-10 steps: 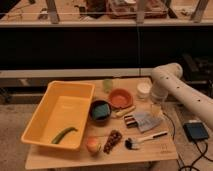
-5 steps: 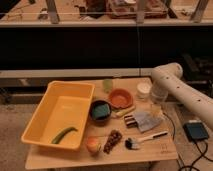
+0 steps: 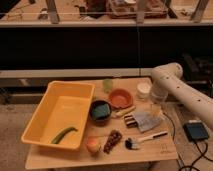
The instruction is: Place sponge in plastic cup
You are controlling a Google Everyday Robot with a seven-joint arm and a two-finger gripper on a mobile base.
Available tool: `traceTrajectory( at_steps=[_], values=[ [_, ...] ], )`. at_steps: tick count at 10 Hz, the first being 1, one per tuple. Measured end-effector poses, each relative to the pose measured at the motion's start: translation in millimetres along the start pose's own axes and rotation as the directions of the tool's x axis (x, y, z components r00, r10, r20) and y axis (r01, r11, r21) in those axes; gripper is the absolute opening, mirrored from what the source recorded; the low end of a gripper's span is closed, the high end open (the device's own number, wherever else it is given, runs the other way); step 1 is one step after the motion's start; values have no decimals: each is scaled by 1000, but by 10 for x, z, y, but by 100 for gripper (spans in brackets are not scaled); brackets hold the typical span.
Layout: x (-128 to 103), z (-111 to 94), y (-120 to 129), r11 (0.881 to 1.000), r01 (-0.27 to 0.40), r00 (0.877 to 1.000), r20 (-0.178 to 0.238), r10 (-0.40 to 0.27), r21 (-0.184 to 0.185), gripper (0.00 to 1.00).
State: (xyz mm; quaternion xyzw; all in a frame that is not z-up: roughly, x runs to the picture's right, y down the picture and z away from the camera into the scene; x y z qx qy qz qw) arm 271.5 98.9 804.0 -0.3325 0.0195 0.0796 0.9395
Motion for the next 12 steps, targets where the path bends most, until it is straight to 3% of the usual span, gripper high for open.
traceTrajectory(
  at_steps=[4,6,8,9,10,11,12],
  values=[
    [6,-306,-6,1000,11,1000,-1,-11,-1,80],
    [-21,-359,-13,1000,24,1000,7,-24,9,80],
    [-160,-396,-26,996,70,995,70,-73,47,80],
    [-287,-479,-5,992,102,986,124,-111,73,80],
    [-507,-601,41,984,147,968,190,-165,105,80],
    [-745,-670,96,972,193,947,235,-220,130,80],
    [-950,-721,150,958,243,927,254,-275,150,80]
  ],
)
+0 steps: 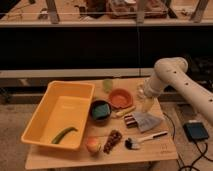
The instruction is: Place sponge in plastic cup
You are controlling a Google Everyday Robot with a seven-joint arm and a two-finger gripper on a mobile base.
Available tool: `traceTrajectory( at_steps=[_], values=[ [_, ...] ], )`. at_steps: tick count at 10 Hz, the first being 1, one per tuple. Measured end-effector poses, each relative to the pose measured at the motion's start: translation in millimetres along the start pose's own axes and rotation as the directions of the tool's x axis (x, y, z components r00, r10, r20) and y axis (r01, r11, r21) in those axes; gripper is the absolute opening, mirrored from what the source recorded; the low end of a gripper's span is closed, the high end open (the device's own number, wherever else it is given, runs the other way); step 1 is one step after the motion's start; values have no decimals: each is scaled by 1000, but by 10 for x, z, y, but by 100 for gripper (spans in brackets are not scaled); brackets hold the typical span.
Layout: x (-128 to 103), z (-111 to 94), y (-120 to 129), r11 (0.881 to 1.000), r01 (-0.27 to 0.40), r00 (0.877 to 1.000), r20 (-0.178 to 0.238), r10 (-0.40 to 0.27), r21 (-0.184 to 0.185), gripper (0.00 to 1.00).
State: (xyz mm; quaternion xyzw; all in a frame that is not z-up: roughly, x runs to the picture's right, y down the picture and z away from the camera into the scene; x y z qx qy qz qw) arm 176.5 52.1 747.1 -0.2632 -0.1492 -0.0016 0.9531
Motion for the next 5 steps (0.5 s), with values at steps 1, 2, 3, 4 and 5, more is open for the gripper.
traceTrajectory(
  at_steps=[1,2,3,4,5],
  values=[
    [-81,8,0,1000,20,1000,9,-20,1,80],
    [-68,3,2,1000,18,1000,8,-18,2,80],
    [-60,1,5,1000,17,1000,7,-17,2,80],
    [-61,0,5,1000,17,1000,7,-17,2,80],
    [-71,1,2,1000,23,1000,10,-23,-1,80]
  ],
)
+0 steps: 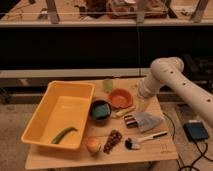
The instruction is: Place sponge in plastic cup
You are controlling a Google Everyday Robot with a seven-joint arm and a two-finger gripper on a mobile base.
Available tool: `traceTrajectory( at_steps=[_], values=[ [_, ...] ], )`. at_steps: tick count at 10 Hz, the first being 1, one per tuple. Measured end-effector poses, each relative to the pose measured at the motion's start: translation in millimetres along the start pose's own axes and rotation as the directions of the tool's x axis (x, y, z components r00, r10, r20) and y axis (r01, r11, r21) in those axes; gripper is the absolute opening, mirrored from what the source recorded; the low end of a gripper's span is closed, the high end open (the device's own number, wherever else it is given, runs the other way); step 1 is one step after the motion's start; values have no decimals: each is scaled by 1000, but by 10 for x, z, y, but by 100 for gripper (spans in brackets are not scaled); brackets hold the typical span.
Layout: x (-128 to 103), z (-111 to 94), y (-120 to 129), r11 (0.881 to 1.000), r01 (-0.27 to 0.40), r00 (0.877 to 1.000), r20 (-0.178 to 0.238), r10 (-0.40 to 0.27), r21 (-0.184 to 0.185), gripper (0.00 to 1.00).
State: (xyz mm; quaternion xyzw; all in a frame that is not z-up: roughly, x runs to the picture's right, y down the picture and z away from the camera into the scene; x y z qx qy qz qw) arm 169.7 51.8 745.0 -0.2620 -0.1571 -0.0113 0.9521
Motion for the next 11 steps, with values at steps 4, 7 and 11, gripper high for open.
traceTrajectory(
  at_steps=[4,7,11],
  values=[
    [-392,197,28,994,84,995,56,-80,-74,80],
    [-938,490,55,982,118,989,107,-102,-148,80],
    [-1049,710,72,985,39,984,180,-9,-166,80]
  ],
)
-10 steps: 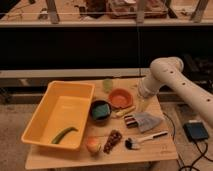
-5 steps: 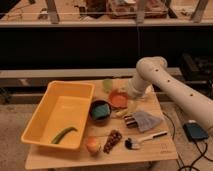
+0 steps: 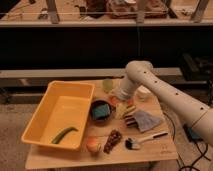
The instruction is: Place sponge in plastic cup
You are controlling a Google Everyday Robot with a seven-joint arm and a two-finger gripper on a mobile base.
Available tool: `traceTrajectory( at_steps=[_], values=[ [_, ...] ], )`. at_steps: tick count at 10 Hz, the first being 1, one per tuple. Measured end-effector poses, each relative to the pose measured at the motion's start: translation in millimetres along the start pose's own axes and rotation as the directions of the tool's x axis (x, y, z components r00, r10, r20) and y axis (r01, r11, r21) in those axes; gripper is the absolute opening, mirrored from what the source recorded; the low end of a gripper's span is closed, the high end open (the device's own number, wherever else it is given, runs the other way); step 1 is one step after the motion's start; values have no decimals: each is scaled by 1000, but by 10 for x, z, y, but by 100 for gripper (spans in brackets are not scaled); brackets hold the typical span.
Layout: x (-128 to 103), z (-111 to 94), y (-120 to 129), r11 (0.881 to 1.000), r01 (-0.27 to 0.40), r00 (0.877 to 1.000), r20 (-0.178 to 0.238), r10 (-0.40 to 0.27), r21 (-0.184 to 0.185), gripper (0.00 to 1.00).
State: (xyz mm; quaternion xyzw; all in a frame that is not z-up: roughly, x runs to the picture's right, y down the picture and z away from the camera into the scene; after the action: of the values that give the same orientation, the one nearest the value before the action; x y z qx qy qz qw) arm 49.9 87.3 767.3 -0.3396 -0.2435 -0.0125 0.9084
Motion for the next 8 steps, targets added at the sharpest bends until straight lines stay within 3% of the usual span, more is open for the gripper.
traceTrajectory(
  at_steps=[2,4,8],
  values=[
    [88,21,-21,995,-62,998,31,59,74,80],
    [93,54,-34,990,-79,996,43,74,115,80],
    [38,145,-69,990,-79,995,64,72,119,80]
  ],
)
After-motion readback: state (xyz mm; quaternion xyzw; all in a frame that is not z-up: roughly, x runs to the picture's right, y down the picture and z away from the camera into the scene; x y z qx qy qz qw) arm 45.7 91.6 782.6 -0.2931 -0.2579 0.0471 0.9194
